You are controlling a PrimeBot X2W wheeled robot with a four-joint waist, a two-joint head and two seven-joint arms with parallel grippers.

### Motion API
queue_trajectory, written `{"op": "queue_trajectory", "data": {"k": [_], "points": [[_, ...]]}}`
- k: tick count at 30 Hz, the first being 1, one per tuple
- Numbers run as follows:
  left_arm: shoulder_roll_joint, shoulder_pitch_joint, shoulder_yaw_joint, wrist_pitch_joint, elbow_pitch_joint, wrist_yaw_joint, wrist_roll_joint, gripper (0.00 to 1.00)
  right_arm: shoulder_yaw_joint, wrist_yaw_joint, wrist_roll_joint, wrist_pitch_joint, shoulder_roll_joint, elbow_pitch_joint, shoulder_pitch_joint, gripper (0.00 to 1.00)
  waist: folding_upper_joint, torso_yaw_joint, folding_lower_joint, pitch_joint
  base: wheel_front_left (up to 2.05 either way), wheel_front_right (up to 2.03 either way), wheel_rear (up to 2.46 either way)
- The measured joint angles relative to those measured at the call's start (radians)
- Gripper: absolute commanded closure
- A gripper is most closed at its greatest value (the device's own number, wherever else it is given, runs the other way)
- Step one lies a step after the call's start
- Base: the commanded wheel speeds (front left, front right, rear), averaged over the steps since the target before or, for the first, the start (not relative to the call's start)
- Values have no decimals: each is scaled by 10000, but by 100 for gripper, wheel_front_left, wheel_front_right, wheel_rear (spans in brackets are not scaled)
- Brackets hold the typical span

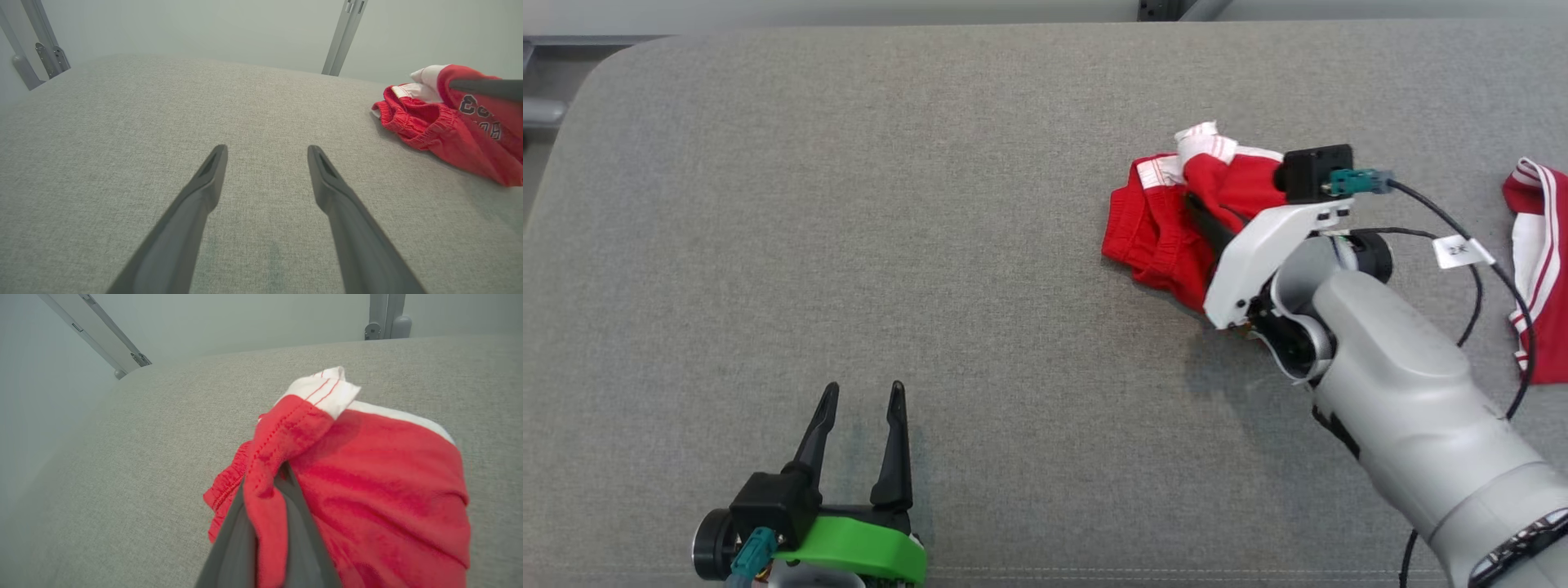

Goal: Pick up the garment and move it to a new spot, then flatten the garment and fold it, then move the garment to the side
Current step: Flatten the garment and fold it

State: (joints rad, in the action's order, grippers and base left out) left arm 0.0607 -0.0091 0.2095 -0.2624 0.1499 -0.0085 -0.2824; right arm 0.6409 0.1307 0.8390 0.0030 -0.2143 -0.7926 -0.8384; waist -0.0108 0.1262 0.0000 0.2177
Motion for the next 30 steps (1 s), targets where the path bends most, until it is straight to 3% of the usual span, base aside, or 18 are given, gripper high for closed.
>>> {"op": "queue_trajectory", "data": {"k": [4, 9, 10, 11, 12, 22, 30], "points": [[-40, -218, 61, 0, 155, -69, 52, 0, -123, 0, -662, -59, 869, -709, -263, 100, 0, 248, 0, 163, 0, 0, 0], [-56, -302, 40, 0, 297, -90, 117, 0, -378, 0, -1156, -240, 1296, -1388, -506, 100, 0, 539, 0, 257, 0, 0, 0], [-58, -302, 13, 0, 314, -90, 117, 0, -387, 0, -1218, -276, 1344, -1482, -504, 90, 0, 569, 0, 250, 0, 0, 0], [-59, -295, -12, 0, 332, -88, 117, 0, -366, 0, -1285, -299, 1390, -1542, -500, 54, 0, 580, 0, 229, 0, 0, 0], [-65, -277, -52, 0, 347, -86, 117, 0, -314, 0, -1360, -313, 1427, -1540, -492, 0, 0, 577, 0, 203, 0, 0, 0], [-88, 164, -548, 0, 278, 2, -82, 0, 180, 2, -1962, -1212, 1392, -299, 155, 0, 0, -32, 0, -176, 0, 0, 0], [-94, 630, -918, 0, -27, 92, -167, 0, -1037, 2, -2851, -2054, -65, 1365, 1438, 0, 0, -763, 0, -612, 0, 0, 0]]}}
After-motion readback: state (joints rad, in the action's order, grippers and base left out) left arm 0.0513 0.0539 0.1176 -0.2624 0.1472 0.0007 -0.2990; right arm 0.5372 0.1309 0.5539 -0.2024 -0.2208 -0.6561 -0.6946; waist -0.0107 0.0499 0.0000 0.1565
